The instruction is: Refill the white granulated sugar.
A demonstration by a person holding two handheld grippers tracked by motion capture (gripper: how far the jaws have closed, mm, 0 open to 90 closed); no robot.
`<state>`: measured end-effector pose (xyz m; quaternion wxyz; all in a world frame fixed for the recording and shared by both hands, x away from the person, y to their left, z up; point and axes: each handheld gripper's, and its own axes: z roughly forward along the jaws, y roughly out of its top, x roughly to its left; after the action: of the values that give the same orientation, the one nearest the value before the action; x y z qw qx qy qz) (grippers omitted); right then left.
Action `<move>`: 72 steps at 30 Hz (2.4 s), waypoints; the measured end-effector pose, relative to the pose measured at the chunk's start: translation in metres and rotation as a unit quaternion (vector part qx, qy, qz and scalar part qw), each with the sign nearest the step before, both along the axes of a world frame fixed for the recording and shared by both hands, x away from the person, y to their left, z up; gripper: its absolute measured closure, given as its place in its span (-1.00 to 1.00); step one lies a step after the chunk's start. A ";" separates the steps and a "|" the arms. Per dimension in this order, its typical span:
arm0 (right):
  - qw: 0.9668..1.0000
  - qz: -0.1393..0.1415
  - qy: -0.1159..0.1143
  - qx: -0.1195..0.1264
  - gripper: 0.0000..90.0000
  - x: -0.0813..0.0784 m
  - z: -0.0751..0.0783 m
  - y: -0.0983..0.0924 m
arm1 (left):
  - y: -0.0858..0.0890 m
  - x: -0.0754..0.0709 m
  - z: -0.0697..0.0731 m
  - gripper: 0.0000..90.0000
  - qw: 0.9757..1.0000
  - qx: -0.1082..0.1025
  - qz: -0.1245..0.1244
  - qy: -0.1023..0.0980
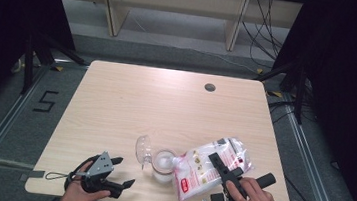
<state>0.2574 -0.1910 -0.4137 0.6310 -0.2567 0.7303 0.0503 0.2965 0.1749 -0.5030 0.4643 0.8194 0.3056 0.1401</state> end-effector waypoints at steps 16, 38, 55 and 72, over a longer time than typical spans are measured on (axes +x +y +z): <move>0.997 0.010 0.042 0.056 0.64 0.007 -0.006 -0.005 | 0.000 0.000 0.001 -0.64 1.000 0.000 -0.001 -0.005; 0.948 0.023 0.204 0.244 0.69 0.028 -0.024 -0.026 | 0.000 0.000 0.001 -0.63 1.000 0.003 -0.001 -0.005; 0.845 0.032 0.301 0.441 0.74 0.055 -0.026 -0.052 | 0.000 0.001 0.000 -0.63 1.000 0.004 -0.002 -0.006; 0.725 0.012 0.398 0.563 0.76 0.084 -0.059 -0.056 | -0.001 -0.001 0.000 -0.63 1.000 0.003 0.004 -0.002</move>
<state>0.3414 -0.2474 -0.4726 0.3105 0.1804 0.7489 0.5570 0.2959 0.1739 -0.5031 0.4614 0.8194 0.3077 0.1446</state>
